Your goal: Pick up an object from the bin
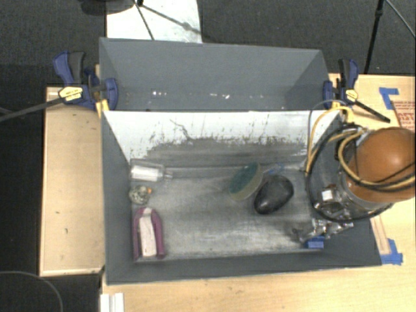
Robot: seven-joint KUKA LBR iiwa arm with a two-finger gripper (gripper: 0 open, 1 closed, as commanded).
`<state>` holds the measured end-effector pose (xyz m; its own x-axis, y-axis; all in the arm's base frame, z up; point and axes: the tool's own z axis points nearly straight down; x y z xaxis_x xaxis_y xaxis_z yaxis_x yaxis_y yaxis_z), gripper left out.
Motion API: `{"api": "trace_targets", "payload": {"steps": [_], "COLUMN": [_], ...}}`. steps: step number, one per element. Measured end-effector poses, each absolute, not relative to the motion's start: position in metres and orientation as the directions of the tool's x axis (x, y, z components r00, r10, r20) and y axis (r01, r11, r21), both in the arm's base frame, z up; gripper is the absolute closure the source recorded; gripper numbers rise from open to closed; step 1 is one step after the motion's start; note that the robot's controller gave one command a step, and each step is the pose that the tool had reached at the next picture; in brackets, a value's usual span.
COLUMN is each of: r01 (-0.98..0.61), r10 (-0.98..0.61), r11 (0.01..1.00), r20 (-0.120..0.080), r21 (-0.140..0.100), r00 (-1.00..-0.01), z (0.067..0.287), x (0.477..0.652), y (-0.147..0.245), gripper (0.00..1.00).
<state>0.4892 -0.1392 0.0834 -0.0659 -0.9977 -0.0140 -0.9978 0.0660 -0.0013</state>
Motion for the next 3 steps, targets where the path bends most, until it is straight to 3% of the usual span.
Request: {"api": "trace_targets", "payload": {"steps": [1,2,3], "r01": [-0.997,-0.997,-0.996], "r10": [-0.997,-0.997,-0.996], "r11": [0.071,0.078,0.086], "r20": [-0.001,-0.002,-0.001], "r21": [-0.005,-0.002,-0.004], "r00": [-0.071,-0.078,-0.086], "z": [0.131,0.132,0.158], "x": [0.491,0.491,0.492], "y": [-0.138,-0.138,-0.137], "gripper": [1.0,1.0,1.0]}}
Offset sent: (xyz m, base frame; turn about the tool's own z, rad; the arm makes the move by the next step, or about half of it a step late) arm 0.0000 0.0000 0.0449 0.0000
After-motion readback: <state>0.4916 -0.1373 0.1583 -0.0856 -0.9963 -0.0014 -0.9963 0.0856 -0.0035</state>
